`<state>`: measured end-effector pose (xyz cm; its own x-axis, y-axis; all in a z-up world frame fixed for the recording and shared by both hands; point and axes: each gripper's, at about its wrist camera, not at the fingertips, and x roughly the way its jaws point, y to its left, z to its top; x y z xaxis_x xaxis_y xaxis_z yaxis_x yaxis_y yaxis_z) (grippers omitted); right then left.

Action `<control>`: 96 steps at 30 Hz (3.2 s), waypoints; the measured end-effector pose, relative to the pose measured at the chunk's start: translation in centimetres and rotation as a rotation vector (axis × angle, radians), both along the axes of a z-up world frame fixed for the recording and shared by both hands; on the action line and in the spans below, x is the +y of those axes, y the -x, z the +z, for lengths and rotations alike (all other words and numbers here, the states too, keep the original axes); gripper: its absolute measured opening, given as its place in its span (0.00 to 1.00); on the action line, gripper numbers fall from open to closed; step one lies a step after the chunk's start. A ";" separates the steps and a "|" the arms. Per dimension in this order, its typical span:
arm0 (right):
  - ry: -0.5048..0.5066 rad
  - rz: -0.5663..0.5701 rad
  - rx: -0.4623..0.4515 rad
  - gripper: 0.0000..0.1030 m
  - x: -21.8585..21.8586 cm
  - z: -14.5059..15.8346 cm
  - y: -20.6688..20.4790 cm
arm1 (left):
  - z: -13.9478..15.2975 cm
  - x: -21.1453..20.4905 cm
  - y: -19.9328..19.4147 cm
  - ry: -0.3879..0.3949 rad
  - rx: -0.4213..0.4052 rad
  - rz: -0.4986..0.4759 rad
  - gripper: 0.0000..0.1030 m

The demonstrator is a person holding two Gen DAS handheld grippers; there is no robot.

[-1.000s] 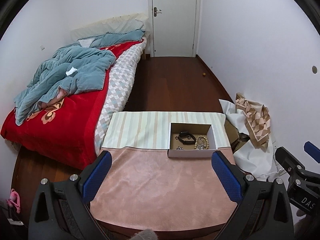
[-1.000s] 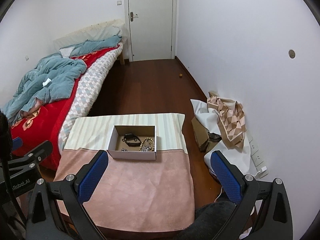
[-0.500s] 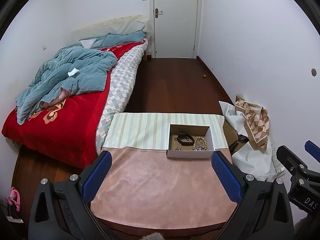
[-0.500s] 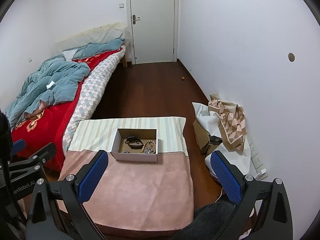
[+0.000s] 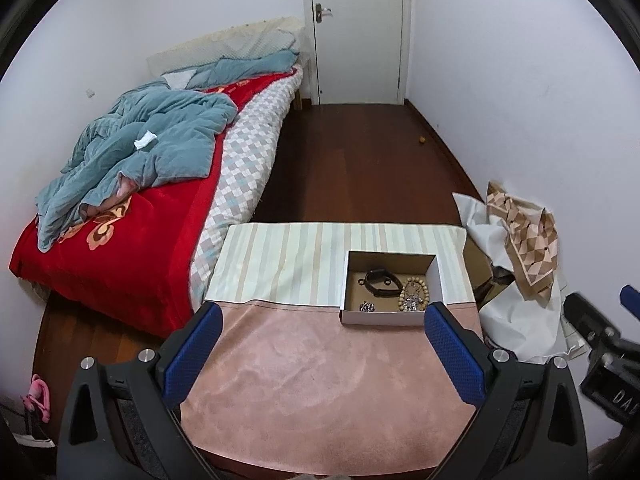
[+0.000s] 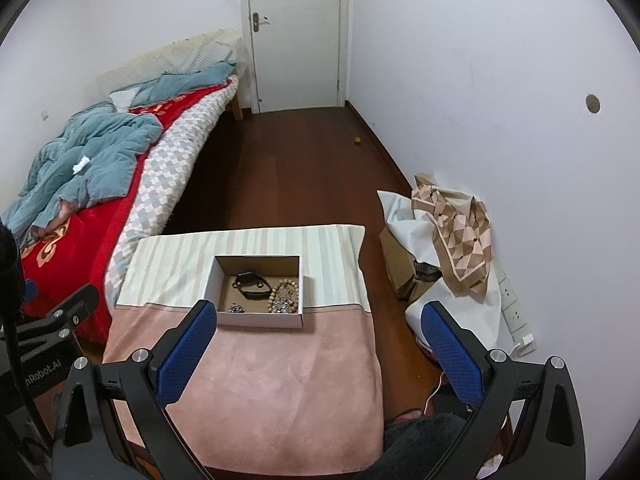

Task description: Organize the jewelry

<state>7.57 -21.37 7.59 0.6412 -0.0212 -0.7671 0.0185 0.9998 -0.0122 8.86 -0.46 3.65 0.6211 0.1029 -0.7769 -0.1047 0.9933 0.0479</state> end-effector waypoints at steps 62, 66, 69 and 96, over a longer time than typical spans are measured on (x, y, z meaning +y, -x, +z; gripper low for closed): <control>0.061 0.044 0.152 1.00 0.8 -3.4 -5.6 | -2.5 -0.2 -3.9 0.035 0.108 -0.007 1.00; 0.061 0.043 0.151 1.00 0.8 -3.4 -5.6 | -2.5 0.1 -3.7 0.033 0.104 -0.006 1.00; 0.060 0.044 0.151 1.00 0.8 -3.3 -5.5 | -2.5 0.1 -3.6 0.032 0.105 -0.003 1.00; 0.056 0.049 0.150 1.00 0.7 -3.0 -5.1 | -2.1 0.4 -3.1 0.029 0.094 0.002 1.00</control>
